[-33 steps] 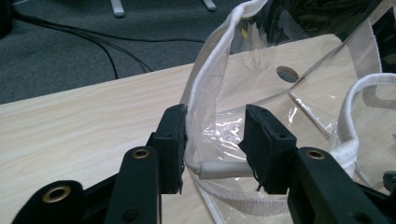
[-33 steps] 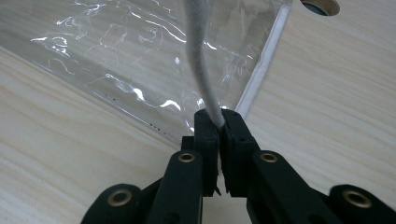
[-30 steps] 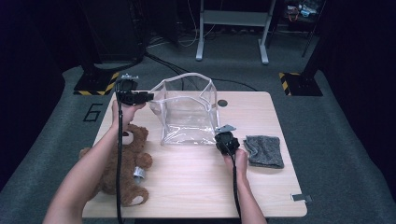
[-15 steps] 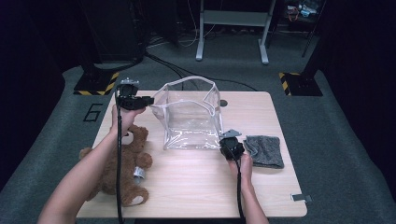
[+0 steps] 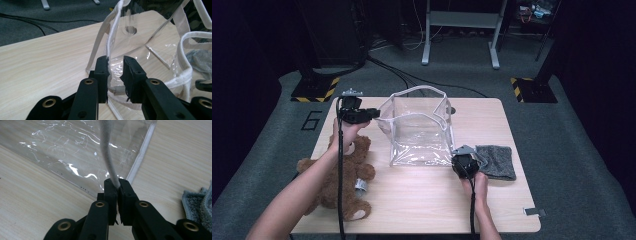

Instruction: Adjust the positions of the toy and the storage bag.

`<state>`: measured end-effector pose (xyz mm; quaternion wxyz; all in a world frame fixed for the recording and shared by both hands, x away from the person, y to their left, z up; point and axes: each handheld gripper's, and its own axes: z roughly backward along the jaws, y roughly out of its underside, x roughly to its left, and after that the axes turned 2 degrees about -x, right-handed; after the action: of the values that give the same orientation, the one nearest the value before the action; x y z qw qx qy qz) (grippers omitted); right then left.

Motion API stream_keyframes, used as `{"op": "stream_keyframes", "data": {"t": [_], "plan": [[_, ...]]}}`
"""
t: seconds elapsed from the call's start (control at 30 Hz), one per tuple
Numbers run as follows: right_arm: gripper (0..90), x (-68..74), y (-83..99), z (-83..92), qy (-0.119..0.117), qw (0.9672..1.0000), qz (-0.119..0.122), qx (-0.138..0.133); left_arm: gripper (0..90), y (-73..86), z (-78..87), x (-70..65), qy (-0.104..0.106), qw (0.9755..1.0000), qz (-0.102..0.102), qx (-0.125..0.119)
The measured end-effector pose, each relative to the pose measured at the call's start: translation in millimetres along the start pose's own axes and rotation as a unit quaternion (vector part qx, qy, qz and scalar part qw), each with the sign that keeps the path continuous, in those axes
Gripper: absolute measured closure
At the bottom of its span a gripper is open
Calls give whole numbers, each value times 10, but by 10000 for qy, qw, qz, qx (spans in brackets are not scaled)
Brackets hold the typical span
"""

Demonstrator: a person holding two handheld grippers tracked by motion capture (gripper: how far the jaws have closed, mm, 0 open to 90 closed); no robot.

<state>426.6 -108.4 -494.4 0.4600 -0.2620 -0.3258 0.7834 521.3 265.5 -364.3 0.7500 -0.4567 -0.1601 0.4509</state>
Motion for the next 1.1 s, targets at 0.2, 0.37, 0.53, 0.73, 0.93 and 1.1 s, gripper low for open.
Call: {"op": "stream_keyframes", "data": {"t": [0.2,0.37,0.53,0.73,0.93,1.1], "plan": [[861,2,67,66,-10,10000,-35,-42,739,53,44,-56,51,10000,-39,1],[861,7,133,132,-66,9999,30,-81,743,82,75,-78,117,9999,-48,30],[860,13,194,186,-61,9999,-47,-131,746,117,102,-131,121,9999,-65,23],[859,7,226,214,-86,9998,13,-155,754,139,121,-149,110,9999,-45,19],[858,40,291,278,-145,9997,54,-208,749,134,127,-166,156,9999,-6,51],[681,19,320,272,-213,9995,-136,-191,606,131,134,-155,139,9998,-44,93]]}}
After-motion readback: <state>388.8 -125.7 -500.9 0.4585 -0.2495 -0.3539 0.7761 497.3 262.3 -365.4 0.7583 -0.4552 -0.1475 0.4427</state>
